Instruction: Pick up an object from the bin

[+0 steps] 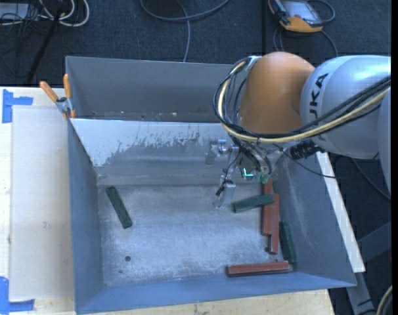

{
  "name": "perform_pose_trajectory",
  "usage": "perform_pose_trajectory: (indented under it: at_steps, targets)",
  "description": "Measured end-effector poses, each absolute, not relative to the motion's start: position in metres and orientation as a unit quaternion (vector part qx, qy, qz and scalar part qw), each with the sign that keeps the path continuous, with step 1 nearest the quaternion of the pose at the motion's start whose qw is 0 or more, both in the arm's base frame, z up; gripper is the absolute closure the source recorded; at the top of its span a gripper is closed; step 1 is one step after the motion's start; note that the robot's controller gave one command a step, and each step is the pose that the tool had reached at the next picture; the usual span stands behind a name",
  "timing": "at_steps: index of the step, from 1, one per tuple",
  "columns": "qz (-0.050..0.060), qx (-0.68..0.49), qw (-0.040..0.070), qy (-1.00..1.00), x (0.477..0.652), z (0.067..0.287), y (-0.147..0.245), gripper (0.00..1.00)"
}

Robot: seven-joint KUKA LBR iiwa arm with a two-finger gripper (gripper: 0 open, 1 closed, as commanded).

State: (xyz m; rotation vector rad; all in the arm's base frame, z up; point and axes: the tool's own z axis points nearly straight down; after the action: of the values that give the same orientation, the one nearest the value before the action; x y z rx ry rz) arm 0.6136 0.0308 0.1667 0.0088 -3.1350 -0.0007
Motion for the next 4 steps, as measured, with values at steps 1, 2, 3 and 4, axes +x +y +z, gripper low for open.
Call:
perform_pose_trajectory:
  at_steps: [1,2,3,4]
  targets:
    - [-0.001,0.204,0.002,-0.979,0.621,0.068,0.129,0.0]
    - [-0.002,0.305,-0.002,-0.952,0.602,0.101,0.227,0.0]
    - [-0.001,0.596,-0.001,-0.803,0.623,0.1,0.242,0.0]
    - [0.0,0.676,0.001,-0.737,0.62,0.069,0.244,0.0]
